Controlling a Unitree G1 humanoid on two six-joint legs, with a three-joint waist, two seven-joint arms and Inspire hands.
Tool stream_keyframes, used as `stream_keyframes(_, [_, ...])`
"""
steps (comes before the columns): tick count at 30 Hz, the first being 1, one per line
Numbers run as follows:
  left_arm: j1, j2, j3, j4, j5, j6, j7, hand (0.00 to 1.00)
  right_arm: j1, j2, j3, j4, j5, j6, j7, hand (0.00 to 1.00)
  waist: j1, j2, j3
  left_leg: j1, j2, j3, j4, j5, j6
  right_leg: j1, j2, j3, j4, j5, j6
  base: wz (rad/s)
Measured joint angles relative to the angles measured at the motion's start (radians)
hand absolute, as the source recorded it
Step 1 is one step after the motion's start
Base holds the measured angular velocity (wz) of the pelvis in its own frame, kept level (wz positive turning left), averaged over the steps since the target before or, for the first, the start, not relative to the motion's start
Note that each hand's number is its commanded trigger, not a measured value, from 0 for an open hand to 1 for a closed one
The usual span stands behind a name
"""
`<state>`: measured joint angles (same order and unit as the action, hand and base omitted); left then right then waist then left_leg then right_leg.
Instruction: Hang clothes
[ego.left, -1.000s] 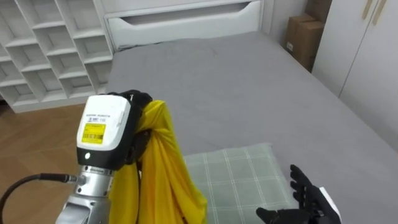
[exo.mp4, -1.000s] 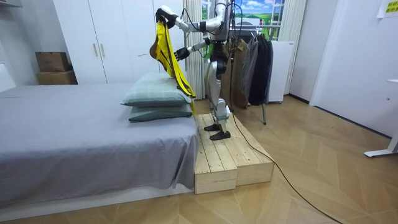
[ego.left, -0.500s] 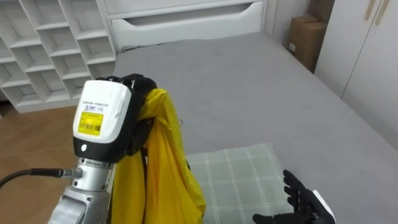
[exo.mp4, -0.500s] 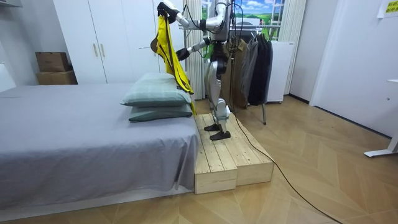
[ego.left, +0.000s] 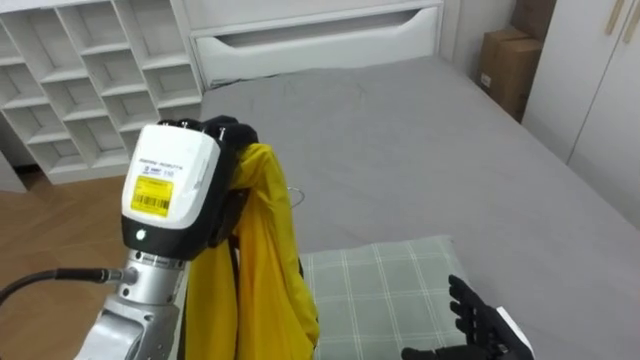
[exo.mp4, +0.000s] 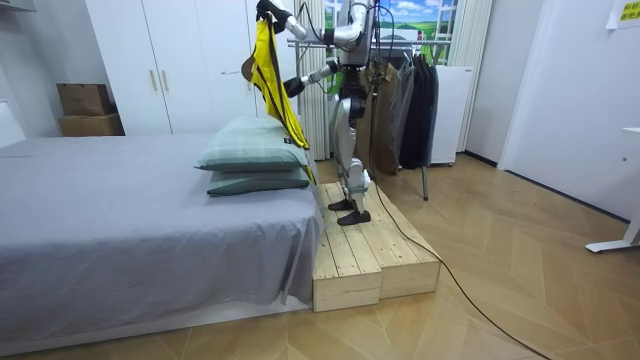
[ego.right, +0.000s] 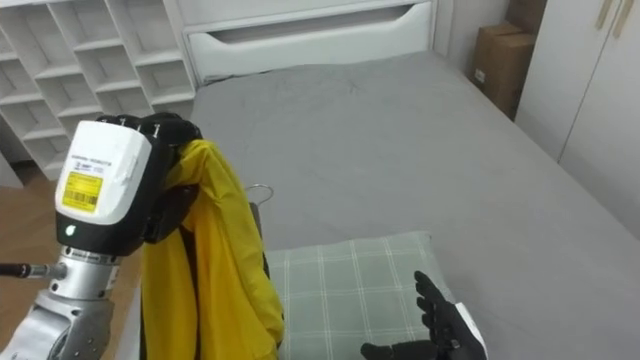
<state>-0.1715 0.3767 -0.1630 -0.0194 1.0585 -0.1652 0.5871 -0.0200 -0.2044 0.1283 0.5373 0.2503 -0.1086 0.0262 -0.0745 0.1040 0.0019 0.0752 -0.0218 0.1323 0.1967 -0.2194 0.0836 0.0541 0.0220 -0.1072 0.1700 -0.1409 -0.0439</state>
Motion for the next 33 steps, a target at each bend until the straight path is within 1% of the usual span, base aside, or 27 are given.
stream_keyframes(2, [-0.001,0.002,0.0,-0.033,0.005,0.006,0.0,1.0,0.0,-0.001,0.007,0.0,0.033,0.001,0.0,0.0,0.002,0.007,0.0032,-0.002,0.0,-0.001,0.0,0.0,0.0,-0.002,-0.001,0.0,0.0,0.0,0.0,0.0])
stream_keyframes(3, [-0.002,0.007,0.0,-0.056,0.005,0.007,0.0,1.0,0.0,-0.001,0.009,0.0,0.047,0.001,0.0,0.0,0.003,0.011,0.0049,-0.003,-0.001,0.0,0.0,0.0,0.0,-0.003,-0.001,0.0,0.0,0.0,0.0,0.0])
stream_keyframes(4, [-0.002,0.011,0.0,-0.067,0.005,0.007,0.0,1.0,0.0,-0.001,0.009,0.0,0.055,0.001,0.0,0.0,0.003,0.014,0.0052,-0.003,-0.001,0.0,-0.001,0.0,0.0,-0.003,0.0,0.0,0.0,0.0,0.0,0.0])
stream_keyframes(6, [-0.003,0.029,0.0,-0.096,0.005,0.007,0.001,1.0,-0.001,-0.001,0.009,0.0,0.087,0.002,0.001,0.0,0.003,0.02,0.0052,-0.002,0.0,0.0,-0.002,0.0,0.0,-0.003,0.0,0.001,-0.001,0.0,0.0,0.0])
stream_keyframes(8, [-0.003,0.042,0.0,-0.113,0.006,0.006,0.001,1.0,-0.001,-0.001,0.009,0.0,0.114,0.002,0.001,0.0,0.002,0.021,0.0058,-0.003,0.0,0.0,-0.003,0.0,0.0,-0.003,0.001,0.0,-0.003,0.0,0.0,0.0])
stream_keyframes(9, [-0.003,0.043,0.0,-0.122,0.012,0.006,0.001,1.0,-0.001,-0.001,0.009,0.0,0.121,0.002,-0.001,0.0,0.003,0.021,0.0057,-0.004,0.0,-0.001,-0.002,0.0,0.0,-0.003,0.001,-0.001,-0.003,0.0,0.0,0.0])
stream_keyframes(16, [-0.014,0.043,0.0,-0.127,0.036,0.006,0.003,1.0,-0.007,0.003,0.009,0.002,0.138,0.002,-0.023,0.0,0.003,0.022,0.0063,-0.008,-0.001,-0.004,0.0,0.0,0.0,-0.005,-0.001,-0.004,-0.003,0.0,0.0,0.0])
stream_keyframes(20, [-0.014,0.043,-0.001,-0.127,0.038,0.004,0.011,1.0,-0.02,0.007,0.033,0.019,0.112,0.001,-0.026,0.0,0.003,0.029,0.0105,-0.01,-0.001,-0.004,-0.004,0.0,0.0,-0.005,0.0,-0.003,-0.003,0.0,0.0,0.0])
stream_keyframes(22, [-0.014,0.043,-0.005,-0.127,0.043,0.003,0.012,1.0,-0.026,0.01,0.05,0.019,0.102,0.001,-0.025,0.0,0.003,0.029,0.0111,-0.01,-0.001,-0.004,-0.008,0.0,0.0,-0.005,0.0,-0.003,-0.003,0.0,0.0,0.0])
stream_keyframes(24, [-0.015,0.041,-0.023,-0.126,0.043,0.001,0.012,1.0,-0.045,0.011,0.074,0.019,0.102,0.001,-0.024,0.0,0.002,0.029,0.0125,-0.01,0.0,-0.003,-0.008,0.0,0.0,-0.005,0.001,-0.002,-0.003,0.0,0.0,0.0])
stream_keyframes(27, [-0.016,0.027,-0.069,-0.126,0.045,-0.019,0.012,1.0,-0.105,0.025,0.111,0.032,0.111,0.0,-0.02,0.0,0.003,0.023,0.0175,-0.01,-0.001,-0.004,-0.005,0.0,0.0,-0.005,0.001,-0.002,-0.003,0.0,0.0,0.0])
stream_keyframes(29, [-0.016,0.027,-0.078,-0.126,0.051,-0.026,0.012,1.0,-0.13,0.033,0.128,0.038,0.13,-0.001,-0.016,0.0,0.005,0.022,0.0181,-0.009,-0.001,-0.005,-0.001,0.0,0.0,-0.005,0.0,-0.004,-0.003,0.0,0.0,0.0])
stream_keyframes(33, [-0.02,0.028,-0.08,-0.127,0.058,-0.023,0.014,1.0,-0.139,0.043,0.148,0.039,0.169,0.001,0.008,0.0,0.014,0.021,0.0182,-0.009,-0.001,-0.01,0.001,0.0,0.0,-0.005,-0.001,-0.007,-0.003,0.0,0.0,0.04])
